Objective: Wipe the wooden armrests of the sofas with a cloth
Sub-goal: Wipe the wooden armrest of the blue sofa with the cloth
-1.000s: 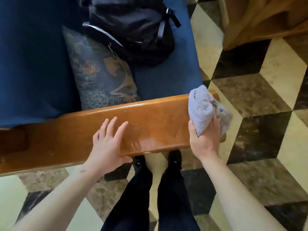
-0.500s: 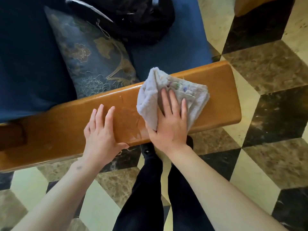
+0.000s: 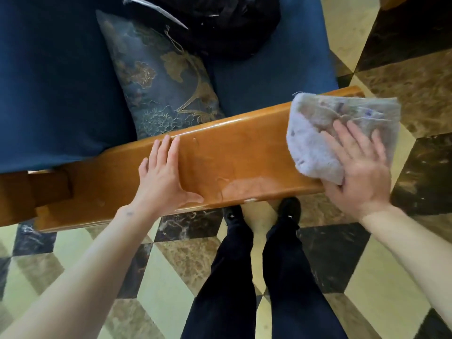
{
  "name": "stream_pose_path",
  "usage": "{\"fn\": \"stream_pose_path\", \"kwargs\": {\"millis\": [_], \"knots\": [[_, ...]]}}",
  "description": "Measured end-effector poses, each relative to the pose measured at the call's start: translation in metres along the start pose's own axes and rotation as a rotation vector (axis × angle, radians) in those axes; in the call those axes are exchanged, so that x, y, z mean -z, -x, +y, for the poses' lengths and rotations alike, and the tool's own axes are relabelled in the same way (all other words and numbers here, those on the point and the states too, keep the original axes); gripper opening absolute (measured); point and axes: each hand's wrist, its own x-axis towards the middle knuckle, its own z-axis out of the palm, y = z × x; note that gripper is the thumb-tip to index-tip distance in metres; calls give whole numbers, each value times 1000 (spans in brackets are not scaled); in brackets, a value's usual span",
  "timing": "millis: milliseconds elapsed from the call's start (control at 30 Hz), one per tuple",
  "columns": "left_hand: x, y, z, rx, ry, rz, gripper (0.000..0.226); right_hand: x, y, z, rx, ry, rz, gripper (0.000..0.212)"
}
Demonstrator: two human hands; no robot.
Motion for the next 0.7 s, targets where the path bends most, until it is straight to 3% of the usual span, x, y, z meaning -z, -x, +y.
{"fn": "stream_pose_path", "kwargs": {"millis": [100,167,267,333,433,600,700], "knots": [[-7,4,-2,30,69,5,154,-16,-10,-51,-525,56,165,68],[-11,5,-2,39,99,12,152,-24,-32,-80,-771,52,266,64],[-15,3,-3,39,104,17,152,-35,-67,-114,-979,25,378,62],[-15,3,-4,52,127,23,154,-42,-78,-130,-1005,12,378,65],[-14,3,-4,67,178,19,156,-46,-71,-134,-851,19,287,68],[-11,5,0,66,203,20,156,-47,-44,-117,-96,22,-39,75],[-8,5,2,81,193,6,157,-42,-40,-108,141,3,-148,78]]}}
